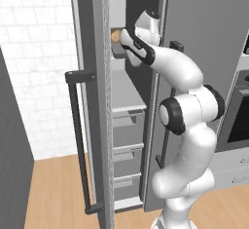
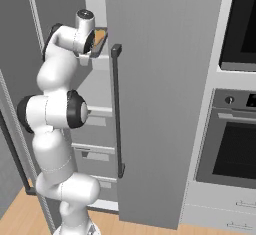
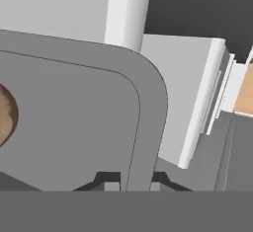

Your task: Take the meat container that has the shrimp and place it on the second highest rack of the freezer. Then take the vegetable container that has the squashs and place it on the highest rack of the freezer.

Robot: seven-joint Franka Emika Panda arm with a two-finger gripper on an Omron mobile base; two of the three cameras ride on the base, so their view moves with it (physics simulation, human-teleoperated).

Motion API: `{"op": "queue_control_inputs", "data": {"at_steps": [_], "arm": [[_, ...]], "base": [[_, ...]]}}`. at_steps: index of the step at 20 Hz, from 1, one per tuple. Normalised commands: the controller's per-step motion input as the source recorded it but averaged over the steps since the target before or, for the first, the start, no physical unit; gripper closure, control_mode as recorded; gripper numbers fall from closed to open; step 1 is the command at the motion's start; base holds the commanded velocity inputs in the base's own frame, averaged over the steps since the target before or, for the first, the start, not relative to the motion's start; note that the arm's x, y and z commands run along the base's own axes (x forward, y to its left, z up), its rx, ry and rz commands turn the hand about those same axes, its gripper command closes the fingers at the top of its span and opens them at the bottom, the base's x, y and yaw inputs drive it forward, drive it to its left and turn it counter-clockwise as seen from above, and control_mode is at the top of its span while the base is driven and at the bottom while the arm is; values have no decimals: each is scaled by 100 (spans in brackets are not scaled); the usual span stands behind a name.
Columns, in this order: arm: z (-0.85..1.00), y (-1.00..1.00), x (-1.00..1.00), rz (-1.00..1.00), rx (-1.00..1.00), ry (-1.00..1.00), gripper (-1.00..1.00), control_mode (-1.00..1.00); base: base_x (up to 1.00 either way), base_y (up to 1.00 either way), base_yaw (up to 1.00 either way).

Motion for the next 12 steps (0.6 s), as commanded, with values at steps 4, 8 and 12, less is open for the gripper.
{"op": "queue_control_inputs", "data": {"at_steps": [4,8,12], "arm": [[12,0,79,0,1,6,100,-100],[26,2,78,0,0,8,-100,-100],[11,2,-11,2,14,5,-100,-100]], "base": [[0,0,0],[0,0,0],[0,0,0]]}}
